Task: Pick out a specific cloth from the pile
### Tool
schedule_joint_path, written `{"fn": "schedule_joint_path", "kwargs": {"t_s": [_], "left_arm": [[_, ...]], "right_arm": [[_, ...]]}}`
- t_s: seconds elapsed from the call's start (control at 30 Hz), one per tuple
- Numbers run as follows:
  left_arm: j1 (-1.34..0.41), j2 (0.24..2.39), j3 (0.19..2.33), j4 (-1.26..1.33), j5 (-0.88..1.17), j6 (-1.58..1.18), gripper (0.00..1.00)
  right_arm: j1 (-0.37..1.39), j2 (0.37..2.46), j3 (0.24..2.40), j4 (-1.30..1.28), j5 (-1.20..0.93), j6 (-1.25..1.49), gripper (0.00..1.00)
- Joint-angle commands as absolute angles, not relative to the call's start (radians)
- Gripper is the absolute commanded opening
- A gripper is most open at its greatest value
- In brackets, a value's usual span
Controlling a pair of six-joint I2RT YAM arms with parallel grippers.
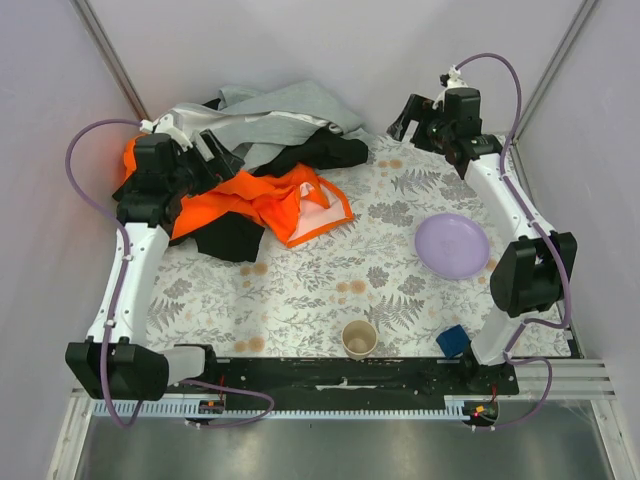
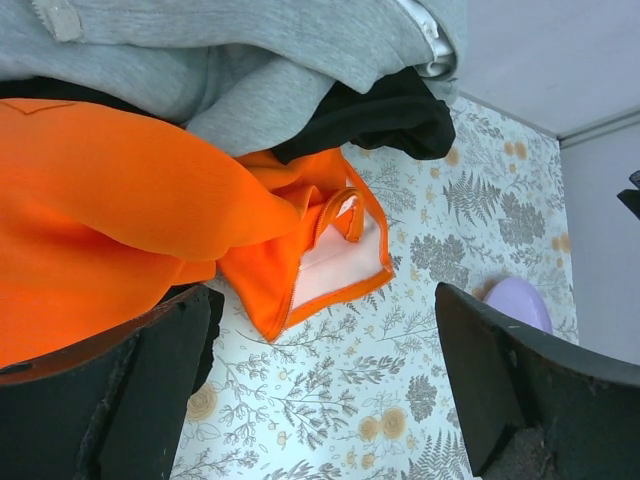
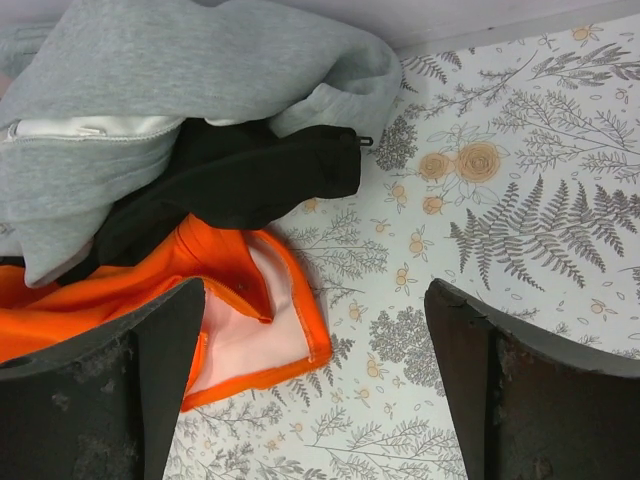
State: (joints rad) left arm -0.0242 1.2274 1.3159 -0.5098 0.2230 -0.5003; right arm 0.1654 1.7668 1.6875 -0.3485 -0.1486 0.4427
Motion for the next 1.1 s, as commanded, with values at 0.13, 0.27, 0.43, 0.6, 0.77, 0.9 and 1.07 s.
{"fn": "schedule_joint_path", "kwargs": {"t_s": [0.13,0.27,0.43,0.6,0.77,0.9,1.07], "left_arm": [[-0.011,1.246,1.319,-0.576,0.201,-0.524,0.99],[-0.003,1.223,1.267,-0.676,0.124,-0.635,0.99],[-0.002,1.167,1.175,-0.794,0.138,-0.606,1.00],[0.040,1.170,1.109,-0.956,0.205,-0.663,0.99],[0.049,1.222,1.022,-0.956,0.245,-0.710,0.99],[0.049,1.345,0.994,-0.902,0.212,-0.710,0.99],[0.048,1.474,1.031,-0.795,0.121,-0.701,1.00]], "right_arm": [[0.164,1.749,1.654,-0.390,-0.201,0.422,0.98],[0.167,1.740,1.602,-0.396,-0.210,0.417,0.98],[0.184,1.733,1.537,-0.400,-0.216,0.403,0.98],[0.196,1.726,1.476,-0.400,-0.210,0.387,0.98],[0.198,1.713,1.424,-0.396,-0.215,0.387,0.98],[0.198,1.709,1.398,-0.388,-0.232,0.388,0.98],[0.198,1.687,1.382,-0.388,-0.232,0.379,0.98]]}}
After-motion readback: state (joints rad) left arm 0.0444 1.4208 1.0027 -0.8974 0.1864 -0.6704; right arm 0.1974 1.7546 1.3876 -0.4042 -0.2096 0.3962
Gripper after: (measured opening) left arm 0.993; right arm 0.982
